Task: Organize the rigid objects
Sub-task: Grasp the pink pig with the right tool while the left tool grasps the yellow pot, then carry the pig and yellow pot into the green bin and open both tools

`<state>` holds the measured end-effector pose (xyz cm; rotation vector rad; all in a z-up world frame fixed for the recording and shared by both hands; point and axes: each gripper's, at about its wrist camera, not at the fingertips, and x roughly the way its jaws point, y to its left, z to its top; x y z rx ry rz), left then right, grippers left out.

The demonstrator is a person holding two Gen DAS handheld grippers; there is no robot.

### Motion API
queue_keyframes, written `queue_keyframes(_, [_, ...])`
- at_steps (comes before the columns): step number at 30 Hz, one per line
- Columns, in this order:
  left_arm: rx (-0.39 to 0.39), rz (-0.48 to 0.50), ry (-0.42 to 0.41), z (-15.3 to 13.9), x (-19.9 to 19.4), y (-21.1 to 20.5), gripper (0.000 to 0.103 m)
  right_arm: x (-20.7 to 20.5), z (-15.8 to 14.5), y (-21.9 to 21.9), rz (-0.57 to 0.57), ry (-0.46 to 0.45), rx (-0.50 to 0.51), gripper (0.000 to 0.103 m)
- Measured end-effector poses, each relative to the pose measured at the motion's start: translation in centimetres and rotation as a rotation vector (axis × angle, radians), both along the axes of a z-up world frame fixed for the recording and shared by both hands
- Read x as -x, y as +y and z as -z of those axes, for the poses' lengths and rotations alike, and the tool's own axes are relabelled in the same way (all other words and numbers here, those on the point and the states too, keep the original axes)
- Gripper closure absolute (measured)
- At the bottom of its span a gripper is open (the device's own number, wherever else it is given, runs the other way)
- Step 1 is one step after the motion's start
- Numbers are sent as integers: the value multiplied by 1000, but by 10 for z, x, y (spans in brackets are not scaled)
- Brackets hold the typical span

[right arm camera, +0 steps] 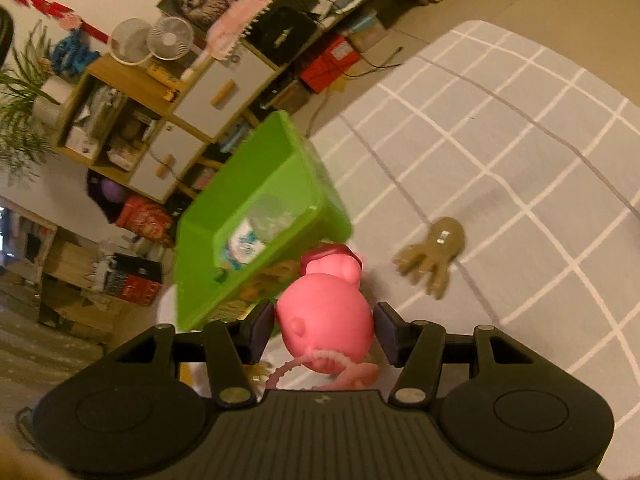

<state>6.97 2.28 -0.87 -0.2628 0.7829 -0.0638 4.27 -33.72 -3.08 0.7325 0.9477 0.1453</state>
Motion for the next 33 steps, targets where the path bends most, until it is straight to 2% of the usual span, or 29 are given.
queue_keyframes(7, [-50,36,-57,-18,-9,-14,21,-21,-17,10,-37,-27,-28,74])
queue_keyframes(10, [-57,57,-80,-24,-22,-22,21,-40,-26,18,-58,-52,-49,74])
queue_keyframes(17, [-56,96,-103,-22,-63,-39,21,-89,-36,37,-87,-115,-17,74])
queue_keyframes(25, [-50,124,-113,-8,-112,-49,21,-144,-21,49,-117,-167,48,74])
queue_keyframes(28, [-43,157,-109,3,-127,-54,21,-157,-13,58,-144,-180,104,74])
queue_keyframes(33, [-108,188,-78,20,-145,-66,21,-170,2,82,-218,-185,229,74])
